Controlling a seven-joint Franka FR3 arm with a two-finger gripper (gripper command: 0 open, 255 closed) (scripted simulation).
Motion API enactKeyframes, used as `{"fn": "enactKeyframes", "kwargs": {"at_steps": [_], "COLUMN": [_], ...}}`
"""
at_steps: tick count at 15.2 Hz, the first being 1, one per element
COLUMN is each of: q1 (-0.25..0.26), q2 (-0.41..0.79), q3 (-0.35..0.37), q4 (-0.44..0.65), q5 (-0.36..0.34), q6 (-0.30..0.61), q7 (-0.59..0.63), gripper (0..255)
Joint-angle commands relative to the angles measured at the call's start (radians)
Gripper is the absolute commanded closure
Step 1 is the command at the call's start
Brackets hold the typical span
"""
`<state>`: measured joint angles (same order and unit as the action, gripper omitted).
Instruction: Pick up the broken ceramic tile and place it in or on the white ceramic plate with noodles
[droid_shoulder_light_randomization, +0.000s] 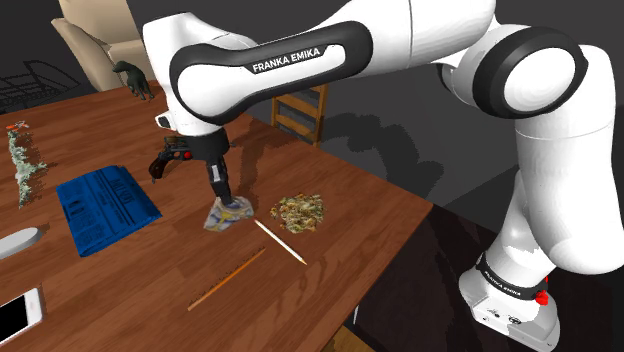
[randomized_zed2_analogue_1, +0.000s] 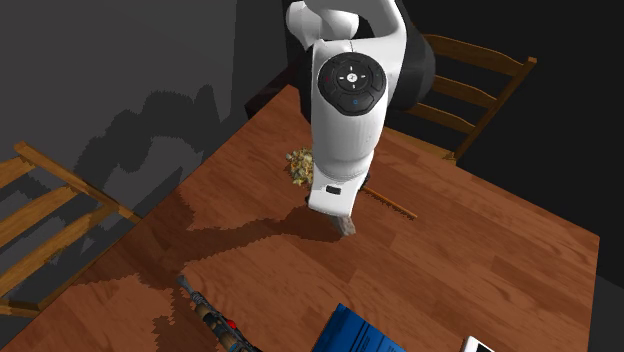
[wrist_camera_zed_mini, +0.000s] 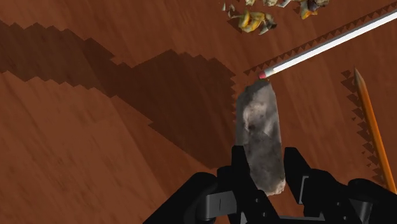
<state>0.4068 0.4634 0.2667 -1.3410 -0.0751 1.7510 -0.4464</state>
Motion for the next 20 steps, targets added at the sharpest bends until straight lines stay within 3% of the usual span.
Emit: {"fn": "enactKeyframes", "kwargs": {"at_steps": [1, 18, 20], "q1": [0.001, 0.032, -0.01], "q2": [0.0, 0.059, -0.057], "q3": [0.0, 0.001, 0.004], "q4": [0.023, 0.343, 0.179], "q5": [0.0, -0.012, 0.013], "q6": [-0.023, -0.284, -0.234], "q7": [-0.001, 0.003, -0.017], "gripper": [255, 255, 255]}}
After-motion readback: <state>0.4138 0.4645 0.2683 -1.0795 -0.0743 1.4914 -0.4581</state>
